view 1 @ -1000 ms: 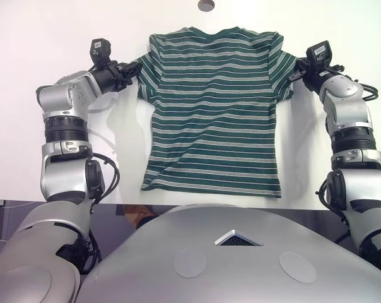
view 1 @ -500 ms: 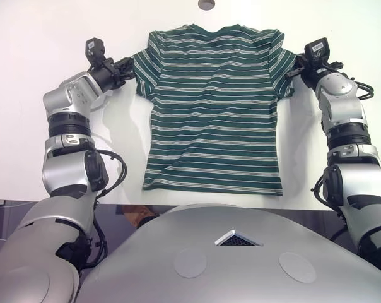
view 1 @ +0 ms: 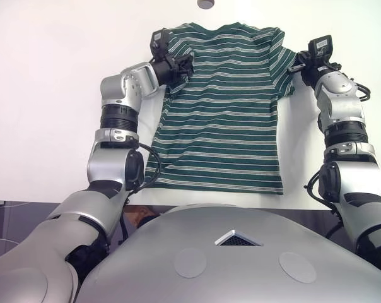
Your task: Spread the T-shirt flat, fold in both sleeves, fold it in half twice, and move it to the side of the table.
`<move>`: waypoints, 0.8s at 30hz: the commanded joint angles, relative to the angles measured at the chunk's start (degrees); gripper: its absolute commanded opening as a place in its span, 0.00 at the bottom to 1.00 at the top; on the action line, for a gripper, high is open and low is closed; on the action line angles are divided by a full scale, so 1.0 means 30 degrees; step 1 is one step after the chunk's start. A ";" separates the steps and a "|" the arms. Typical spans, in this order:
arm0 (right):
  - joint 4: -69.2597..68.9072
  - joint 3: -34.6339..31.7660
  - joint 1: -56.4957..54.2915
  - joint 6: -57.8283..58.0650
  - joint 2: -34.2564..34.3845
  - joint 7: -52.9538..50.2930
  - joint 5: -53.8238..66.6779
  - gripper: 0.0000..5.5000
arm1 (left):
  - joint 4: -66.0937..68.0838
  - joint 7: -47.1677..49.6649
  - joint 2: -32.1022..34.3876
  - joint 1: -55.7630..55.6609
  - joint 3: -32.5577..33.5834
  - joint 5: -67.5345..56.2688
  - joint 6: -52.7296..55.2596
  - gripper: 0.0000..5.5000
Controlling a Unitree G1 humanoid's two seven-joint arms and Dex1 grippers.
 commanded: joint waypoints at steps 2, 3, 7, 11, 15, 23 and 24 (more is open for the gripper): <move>-0.0987 -0.1507 0.0827 0.2975 -0.0208 0.1752 0.2100 0.23 | -0.0777 -0.0198 0.0496 0.0444 -0.0263 0.0700 -0.1151 0.22; -0.0987 -0.1477 0.0881 0.3374 -0.0344 0.2123 0.2158 0.24 | -0.1296 -0.0437 0.0625 0.0464 -0.0123 0.0523 -0.1310 0.22; -0.0480 -0.1470 0.1000 0.4283 -0.0119 0.2733 0.2391 0.24 | -0.2651 -0.0770 0.0849 0.0183 0.0228 0.0089 -0.1212 0.22; -0.0411 -0.1720 0.0801 0.4661 -0.0126 0.3232 0.2832 0.18 | -0.2561 -0.0665 0.1050 0.0192 0.0494 0.0258 -0.1545 0.22; -0.0834 -0.1260 0.1076 0.4919 -0.0063 0.3795 0.2667 0.03 | -0.2045 -0.0478 0.1181 0.0225 0.0741 0.0371 -0.2015 0.22; -0.5189 -0.2899 0.0534 0.5951 0.0021 0.3574 0.4935 0.01 | -0.1854 -0.0931 0.1461 0.0428 0.0505 0.0608 -0.2408 0.22; -0.6322 -0.2977 0.0514 0.6699 0.0086 0.3636 0.5427 0.01 | -0.1778 -0.0963 0.1485 0.0445 0.0496 0.0632 -0.2452 0.22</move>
